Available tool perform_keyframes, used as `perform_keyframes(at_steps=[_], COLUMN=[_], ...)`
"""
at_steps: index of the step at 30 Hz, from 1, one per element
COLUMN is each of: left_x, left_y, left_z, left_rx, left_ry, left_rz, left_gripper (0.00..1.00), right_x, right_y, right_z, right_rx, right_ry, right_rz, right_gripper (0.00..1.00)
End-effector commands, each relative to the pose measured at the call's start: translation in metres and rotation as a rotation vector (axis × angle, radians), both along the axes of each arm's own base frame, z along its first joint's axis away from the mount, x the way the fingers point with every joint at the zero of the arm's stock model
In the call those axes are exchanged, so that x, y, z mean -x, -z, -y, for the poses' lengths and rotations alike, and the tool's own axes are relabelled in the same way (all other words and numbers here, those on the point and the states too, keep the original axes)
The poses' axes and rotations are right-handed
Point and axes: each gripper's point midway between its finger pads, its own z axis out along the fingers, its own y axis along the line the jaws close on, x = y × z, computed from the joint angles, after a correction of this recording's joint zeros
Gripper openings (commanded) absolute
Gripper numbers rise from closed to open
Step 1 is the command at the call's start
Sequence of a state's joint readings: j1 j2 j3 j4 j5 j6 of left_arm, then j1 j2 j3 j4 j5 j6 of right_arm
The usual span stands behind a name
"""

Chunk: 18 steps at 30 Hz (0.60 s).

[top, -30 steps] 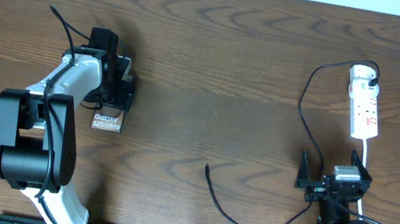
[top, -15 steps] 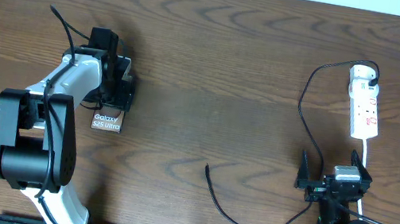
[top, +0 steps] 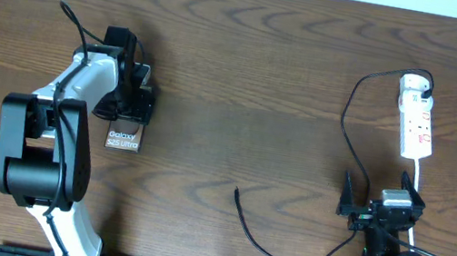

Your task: Plug charger to phone and switch on socket

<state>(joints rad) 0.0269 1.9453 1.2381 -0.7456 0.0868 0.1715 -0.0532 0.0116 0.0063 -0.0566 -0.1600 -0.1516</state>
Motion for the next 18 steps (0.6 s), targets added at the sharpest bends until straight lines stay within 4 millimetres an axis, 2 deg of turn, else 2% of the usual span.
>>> perform_keyframes(at_steps=[1,6,11,13,18], left_x=[-0.019,-0.032,-0.033,-0.033,-0.03], left_y=[-0.032,-0.08,-0.114,-0.125,-0.149], left_z=[0.007,0.006,0.007,0.018,0.063], left_rx=[0.037,0.047,0.087,0.168,0.503], left_ry=[-0.04,-0.107,-0.278,-0.324,-0.451], left_rz=[0.076,0.209,0.291,0.304,0.238], left_gripper=[0.07,0.07,0.07,0.07,0.08], right_x=[0.0,0.0,0.0,0.0,0.0], right_y=[0.0,0.0,0.0,0.0,0.0], right_z=[-0.002,-0.002,-0.002,-0.002,-0.002], right_rx=[0.014,0.014,0.014,0.014,0.014], right_ry=[-0.007,-0.007,-0.007,-0.007,-0.007], right_rz=[0.003,0.003,0.003,0.003,0.003], right_gripper=[0.99,0.99,0.99,0.99,0.99])
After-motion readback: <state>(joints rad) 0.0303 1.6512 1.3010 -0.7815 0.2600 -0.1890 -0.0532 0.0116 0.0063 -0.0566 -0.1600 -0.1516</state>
